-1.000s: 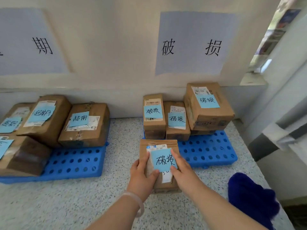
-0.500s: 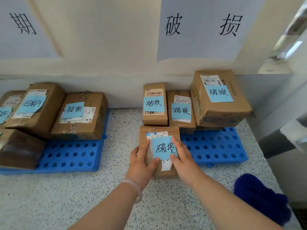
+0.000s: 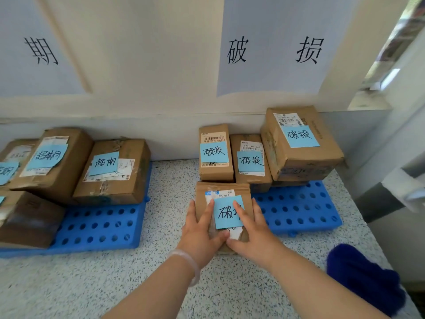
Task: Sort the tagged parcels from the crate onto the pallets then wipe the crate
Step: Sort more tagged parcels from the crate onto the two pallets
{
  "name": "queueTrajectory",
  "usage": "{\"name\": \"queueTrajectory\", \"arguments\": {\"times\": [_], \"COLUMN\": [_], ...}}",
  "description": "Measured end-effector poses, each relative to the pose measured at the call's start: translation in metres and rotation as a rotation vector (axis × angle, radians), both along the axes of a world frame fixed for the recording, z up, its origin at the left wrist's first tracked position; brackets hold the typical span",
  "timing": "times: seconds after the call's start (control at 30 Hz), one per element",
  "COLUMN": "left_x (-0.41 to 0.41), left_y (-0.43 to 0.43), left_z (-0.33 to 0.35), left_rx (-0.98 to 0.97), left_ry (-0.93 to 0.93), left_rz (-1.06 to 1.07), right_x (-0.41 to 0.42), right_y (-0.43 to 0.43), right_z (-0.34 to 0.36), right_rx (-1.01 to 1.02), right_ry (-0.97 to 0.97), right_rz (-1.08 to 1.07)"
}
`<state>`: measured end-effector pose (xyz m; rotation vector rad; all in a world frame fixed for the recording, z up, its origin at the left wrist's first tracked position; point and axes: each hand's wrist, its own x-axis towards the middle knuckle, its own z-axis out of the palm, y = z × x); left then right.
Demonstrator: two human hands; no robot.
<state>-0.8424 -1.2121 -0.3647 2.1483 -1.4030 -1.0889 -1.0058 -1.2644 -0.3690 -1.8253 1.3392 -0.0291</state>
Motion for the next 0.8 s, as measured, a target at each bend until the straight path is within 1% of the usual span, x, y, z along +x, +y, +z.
{"name": "queueTrajectory", "arguments": {"times": [0.1,0.2,0.33,0.4,0.5,0.57,0.67,0.8], "left_x": [0.0,0.002,0.004,0.002,-0.006,-0.015,-0.034,-0.075], "left_y": [-0.004,-0.005,0.003,0.01,0.028,0.039,0.055,0.089], "left_z": [0.001,0.005,0.018,0.028,0.044,0.054,0.067,0.081], "left_rx": [0.028,0.042,0.043,0.012,-0.091,-0.177,-0.319,-0.445], "left_ry": [-0.009,-0.046,-0.145,-0.243,-0.4,-0.455,-0.483,-0.449], "left_rz": [0.017,-0.007,-0.061,-0.112,-0.221,-0.312,-0.462,-0.63], "right_x": [0.001,-0.002,-0.01,-0.016,-0.026,-0.034,-0.049,-0.076], "right_y": [-0.005,-0.004,0.012,0.026,0.056,0.082,0.128,0.186], "right_z": [0.001,0.007,0.026,0.039,0.055,0.063,0.073,0.083], "right_rx": [0.002,-0.019,-0.151,-0.205,-0.305,-0.38,-0.446,-0.519], "right_ry": [0.007,0.053,0.094,0.133,0.161,0.173,0.208,0.314], "right_rz": [0.009,0.02,0.012,0.006,-0.001,-0.027,-0.111,-0.248]}}
